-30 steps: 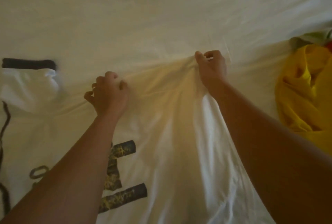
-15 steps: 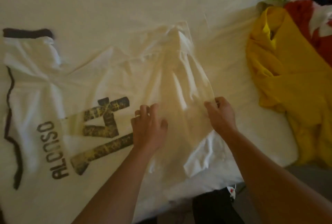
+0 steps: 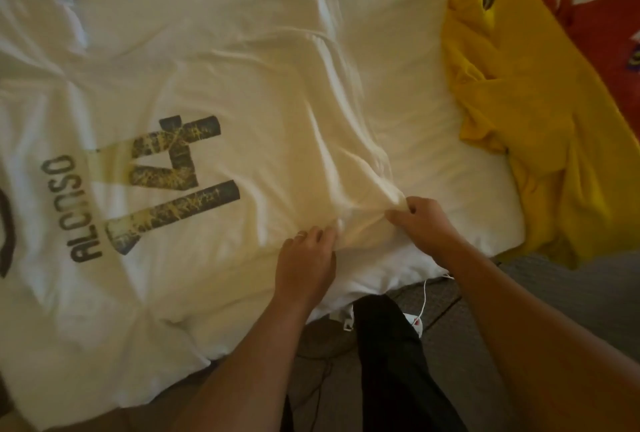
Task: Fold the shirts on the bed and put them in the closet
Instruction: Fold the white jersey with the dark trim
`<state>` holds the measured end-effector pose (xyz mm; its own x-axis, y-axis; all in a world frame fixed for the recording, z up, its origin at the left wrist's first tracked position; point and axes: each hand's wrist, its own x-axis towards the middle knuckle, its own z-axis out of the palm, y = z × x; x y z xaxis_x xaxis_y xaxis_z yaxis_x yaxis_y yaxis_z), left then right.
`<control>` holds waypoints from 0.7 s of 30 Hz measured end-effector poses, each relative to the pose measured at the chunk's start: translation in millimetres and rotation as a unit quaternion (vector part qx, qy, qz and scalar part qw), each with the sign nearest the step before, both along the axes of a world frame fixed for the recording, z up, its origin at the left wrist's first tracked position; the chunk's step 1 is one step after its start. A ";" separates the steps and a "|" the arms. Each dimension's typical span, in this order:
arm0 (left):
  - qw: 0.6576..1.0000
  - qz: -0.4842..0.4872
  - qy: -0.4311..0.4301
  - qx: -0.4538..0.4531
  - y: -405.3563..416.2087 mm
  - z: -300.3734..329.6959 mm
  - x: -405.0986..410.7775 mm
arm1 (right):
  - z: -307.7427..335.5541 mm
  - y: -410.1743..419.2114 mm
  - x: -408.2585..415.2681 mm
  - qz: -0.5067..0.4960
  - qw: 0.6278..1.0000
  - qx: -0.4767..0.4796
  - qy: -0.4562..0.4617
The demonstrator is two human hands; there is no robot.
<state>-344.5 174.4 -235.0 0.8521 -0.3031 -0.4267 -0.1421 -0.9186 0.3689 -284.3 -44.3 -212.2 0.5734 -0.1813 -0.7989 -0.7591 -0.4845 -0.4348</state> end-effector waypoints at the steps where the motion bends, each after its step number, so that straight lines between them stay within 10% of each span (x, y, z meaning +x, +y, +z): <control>1: 1.000 -0.004 -0.003 -0.008 -4.6 0.6 -2.0 | -0.2 -6.1 -2.5 -0.035 0.999 0.000 -0.021; 8: 0.996 0.025 0.042 -0.069 -18.4 7.3 -32.6 | -8.1 -18.2 -36.7 0.064 0.978 -0.193 -0.056; 13: 0.989 0.145 -0.036 -0.018 48.1 14.3 -54.7 | -5.8 41.3 -47.2 0.346 0.881 -0.205 -0.250; 21: 0.971 0.175 -0.054 0.153 182.0 1.7 -111.9 | -22.2 160.2 -60.6 0.644 0.713 -0.154 -0.228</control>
<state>-456.4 356.4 -233.3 0.9248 0.1392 -0.3542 0.1752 -0.9819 0.0716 -344.9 115.9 -234.3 0.6100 0.6048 -0.5119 0.5898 -0.7780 -0.2165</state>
